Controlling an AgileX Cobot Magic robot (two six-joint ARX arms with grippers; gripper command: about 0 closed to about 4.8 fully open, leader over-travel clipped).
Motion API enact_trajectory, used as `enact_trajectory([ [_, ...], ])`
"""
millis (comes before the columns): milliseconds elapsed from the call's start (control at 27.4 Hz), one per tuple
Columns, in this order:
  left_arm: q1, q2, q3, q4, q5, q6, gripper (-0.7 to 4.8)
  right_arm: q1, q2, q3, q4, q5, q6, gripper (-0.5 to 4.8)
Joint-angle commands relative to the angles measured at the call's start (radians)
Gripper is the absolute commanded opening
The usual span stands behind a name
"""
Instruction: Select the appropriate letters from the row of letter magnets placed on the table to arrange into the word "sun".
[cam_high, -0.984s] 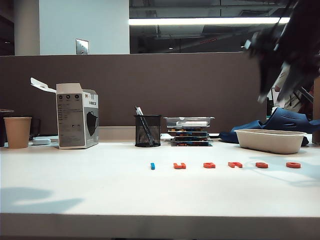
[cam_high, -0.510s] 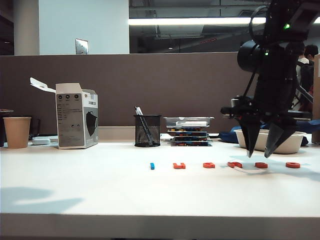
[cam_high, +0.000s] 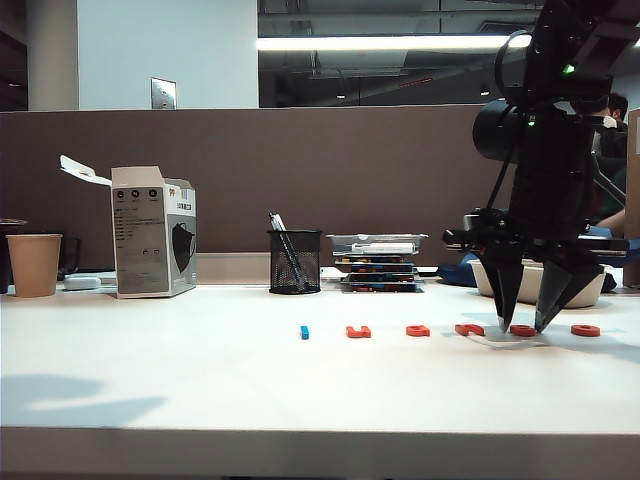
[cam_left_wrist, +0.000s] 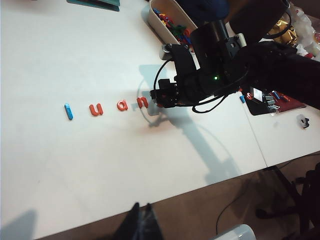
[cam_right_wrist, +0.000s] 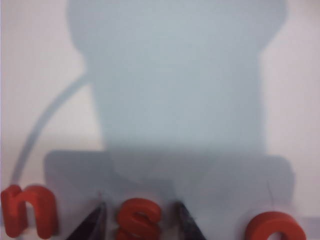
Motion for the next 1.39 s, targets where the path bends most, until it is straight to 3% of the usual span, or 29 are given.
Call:
enact_trajectory([
  [36, -0.001, -0.002, 0.003, 0.005, -0.004, 0.0, -0.03, 0.009, 0.01, -0.002, -0.04, 0.002, 0.004, 1.8],
  [620, 0.0, -0.002, 0.003, -0.002, -0.003, 0.0, -0.03, 0.029, 0.012, -0.002, -0.047, 0.027, 0.004, 1.65],
  [765, -0.001, -0.002, 0.003, -0.002, -0.004, 0.0, -0.03, 0.029, 0.012, -0.002, -0.047, 0.026, 0.004, 1.08],
  [1385, -0.001, -0.002, 0.003, -0.002, -0.003, 0.0, -0.03, 0.029, 0.012, -0.002, -0.046, 0.026, 0.004, 0.85],
])
